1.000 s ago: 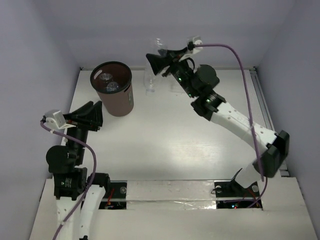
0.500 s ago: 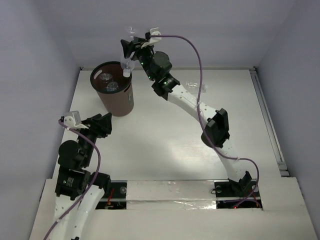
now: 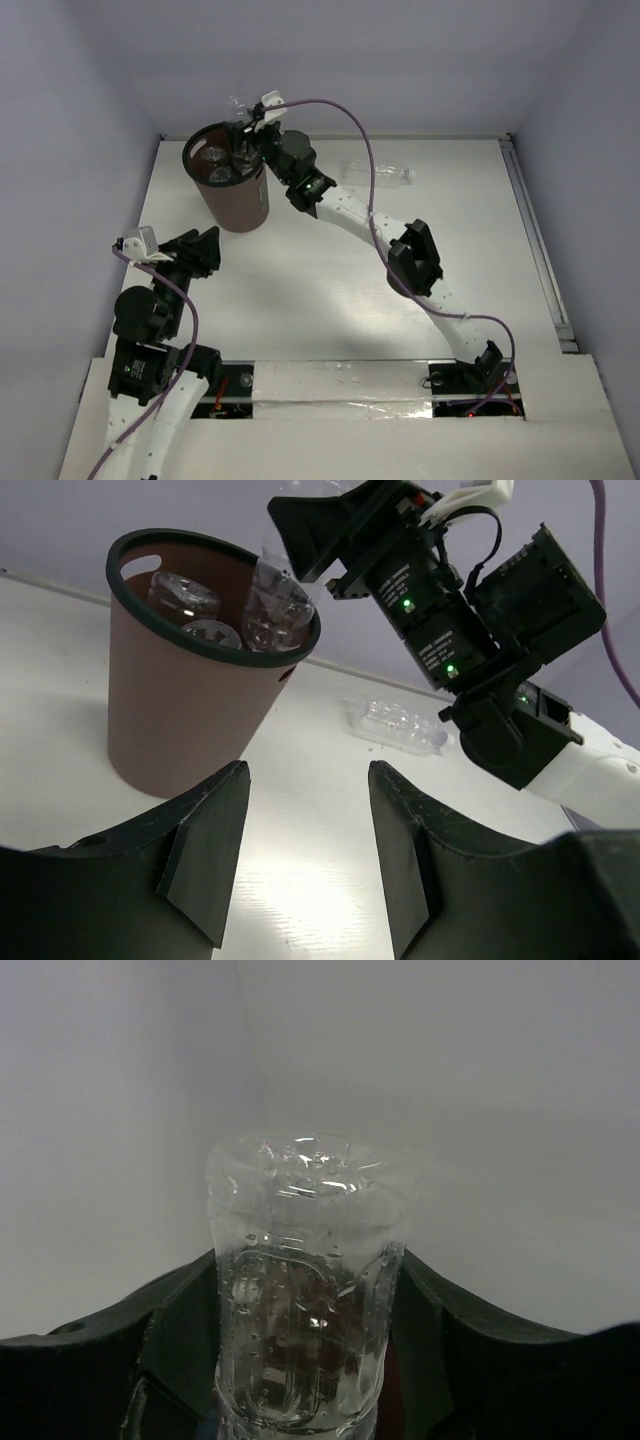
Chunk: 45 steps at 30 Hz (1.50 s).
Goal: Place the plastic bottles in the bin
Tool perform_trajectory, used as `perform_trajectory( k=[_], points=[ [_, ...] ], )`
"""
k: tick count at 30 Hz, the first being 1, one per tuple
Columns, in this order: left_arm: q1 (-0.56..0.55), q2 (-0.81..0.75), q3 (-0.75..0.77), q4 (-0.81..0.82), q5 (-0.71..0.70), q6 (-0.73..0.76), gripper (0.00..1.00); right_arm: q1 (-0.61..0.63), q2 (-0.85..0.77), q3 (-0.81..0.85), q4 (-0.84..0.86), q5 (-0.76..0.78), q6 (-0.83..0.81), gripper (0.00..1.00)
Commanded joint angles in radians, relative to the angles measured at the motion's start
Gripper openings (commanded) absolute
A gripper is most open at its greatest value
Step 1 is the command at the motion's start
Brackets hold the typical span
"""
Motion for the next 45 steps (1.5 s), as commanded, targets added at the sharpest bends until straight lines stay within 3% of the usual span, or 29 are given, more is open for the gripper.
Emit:
perform_trajectory(
  k=[1, 5, 9, 12, 14, 15, 16, 17, 18, 19, 22, 25, 27, 28, 30, 33, 34, 35, 39, 45],
  points=[
    [-0.004, -0.011, 0.028, 0.033, -0.003, 0.012, 0.48, 0.015, -0.039, -0.026, 0.115, -0.038, -0.044, 0.73],
    [-0.004, -0.013, 0.025, 0.034, -0.003, 0.012, 0.48, 0.033, -0.082, -0.037, 0.103, -0.067, -0.052, 0.88],
    [-0.004, -0.017, 0.025, 0.034, -0.006, 0.012, 0.48, 0.033, -0.174, -0.112, 0.113, -0.104, -0.015, 0.93],
    [-0.004, -0.02, 0.023, 0.036, -0.004, 0.012, 0.48, 0.033, -0.299, -0.271, 0.164, -0.114, -0.004, 0.94],
    [-0.004, -0.022, 0.023, 0.036, -0.004, 0.012, 0.48, 0.023, -0.417, -0.441, 0.214, -0.118, 0.004, 0.89],
    [-0.004, -0.023, 0.025, 0.036, -0.006, 0.012, 0.48, -0.009, -0.457, -0.497, 0.224, -0.136, 0.008, 0.81],
    [-0.004, -0.023, 0.025, 0.036, -0.006, 0.012, 0.48, -0.028, -0.496, -0.553, 0.227, -0.147, 0.011, 0.81],
    [-0.004, -0.026, 0.023, 0.038, -0.003, 0.012, 0.48, -0.051, -0.566, -0.654, 0.218, -0.161, 0.045, 0.63],
    [-0.004, -0.028, 0.023, 0.041, -0.001, 0.012, 0.48, -0.078, -0.597, -0.698, 0.204, -0.179, 0.078, 0.55],
    [-0.004, -0.028, 0.022, 0.042, 0.005, 0.011, 0.48, -0.142, -0.622, -0.733, 0.183, -0.237, 0.098, 0.4],
    [-0.004, -0.036, 0.021, 0.048, 0.013, 0.011, 0.47, -0.282, -0.668, -0.775, -0.001, -0.339, 0.163, 0.23],
    [-0.004, -0.04, 0.018, 0.05, 0.011, 0.012, 0.47, -0.374, -0.646, -0.697, -0.282, -0.422, 0.142, 0.2],
    [-0.004, -0.039, 0.018, 0.05, 0.011, 0.012, 0.47, -0.439, -0.619, -0.62, -0.538, -0.395, 0.015, 0.2],
    [-0.004, -0.037, 0.02, 0.05, 0.013, 0.012, 0.47, -0.454, -0.601, -0.57, -0.599, -0.297, -0.036, 0.21],
    [-0.015, -0.03, 0.018, 0.05, 0.016, 0.011, 0.47, -0.496, -0.57, -0.51, -0.747, -0.241, -0.135, 0.26],
    [-0.025, -0.023, 0.018, 0.056, 0.02, 0.012, 0.47, -0.508, -0.493, -0.413, -0.888, -0.164, -0.266, 0.57],
    [-0.025, -0.02, 0.018, 0.059, 0.022, 0.012, 0.47, -0.508, -0.473, -0.398, -0.929, -0.11, -0.301, 0.73],
    [-0.034, -0.02, 0.017, 0.061, 0.024, 0.012, 0.47, -0.508, -0.429, -0.364, -0.949, -0.083, -0.324, 0.78],
    [-0.035, -0.019, 0.017, 0.057, 0.03, 0.011, 0.47, -0.508, -0.315, -0.275, -1.055, -0.018, -0.42, 0.9],
    [-0.035, -0.016, 0.017, 0.059, 0.034, 0.011, 0.47, -0.508, -0.19, -0.163, -1.128, -0.055, -0.477, 0.91]
  ],
)
